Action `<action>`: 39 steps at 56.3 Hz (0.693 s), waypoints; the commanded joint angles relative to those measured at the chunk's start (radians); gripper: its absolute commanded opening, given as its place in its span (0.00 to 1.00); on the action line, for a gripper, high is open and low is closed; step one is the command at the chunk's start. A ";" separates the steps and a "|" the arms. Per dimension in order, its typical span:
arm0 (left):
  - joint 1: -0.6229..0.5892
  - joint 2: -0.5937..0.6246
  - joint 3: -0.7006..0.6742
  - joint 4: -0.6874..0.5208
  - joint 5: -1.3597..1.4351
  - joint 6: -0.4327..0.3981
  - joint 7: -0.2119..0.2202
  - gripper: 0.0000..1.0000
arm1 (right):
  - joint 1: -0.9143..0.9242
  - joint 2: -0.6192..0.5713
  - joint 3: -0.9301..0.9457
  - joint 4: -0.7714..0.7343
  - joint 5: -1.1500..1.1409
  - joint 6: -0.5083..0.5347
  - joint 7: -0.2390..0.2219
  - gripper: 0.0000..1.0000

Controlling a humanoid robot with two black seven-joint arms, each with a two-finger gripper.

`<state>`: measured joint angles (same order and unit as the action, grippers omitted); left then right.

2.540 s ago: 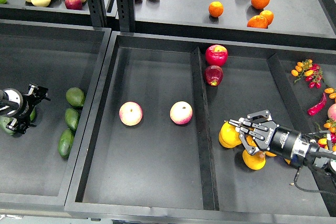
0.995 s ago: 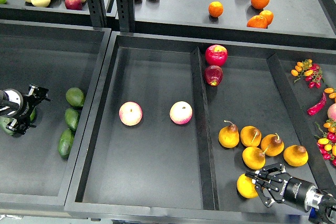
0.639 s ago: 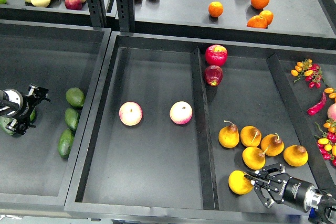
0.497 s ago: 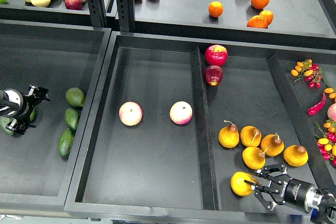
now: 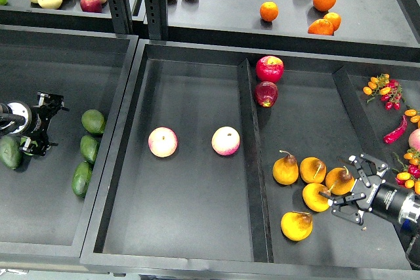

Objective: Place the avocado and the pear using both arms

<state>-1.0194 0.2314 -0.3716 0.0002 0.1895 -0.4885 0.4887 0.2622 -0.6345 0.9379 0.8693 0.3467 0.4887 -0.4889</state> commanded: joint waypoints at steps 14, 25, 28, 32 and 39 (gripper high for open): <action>-0.016 -0.011 -0.079 0.007 -0.398 0.000 0.000 0.99 | 0.005 0.245 0.338 0.005 0.071 0.000 0.000 1.00; -0.013 -0.006 -0.285 0.007 -0.469 0.000 0.000 0.99 | 0.023 0.545 0.530 0.010 0.048 0.000 0.000 0.99; -0.008 -0.014 -0.355 0.007 -0.502 0.000 0.000 0.99 | 0.043 0.564 0.527 0.013 0.041 0.000 0.000 0.99; -0.005 -0.043 -0.472 0.007 -0.577 0.000 0.000 0.99 | 0.080 0.581 0.522 0.013 0.040 0.000 0.000 0.99; -0.007 -0.086 -0.595 0.001 -0.642 0.000 0.000 0.99 | 0.183 0.624 0.521 -0.027 0.034 0.000 0.000 1.00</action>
<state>-1.0262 0.1691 -0.8827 0.0001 -0.4136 -0.4885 0.4888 0.3688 -0.0455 1.4614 0.8731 0.3839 0.4886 -0.4886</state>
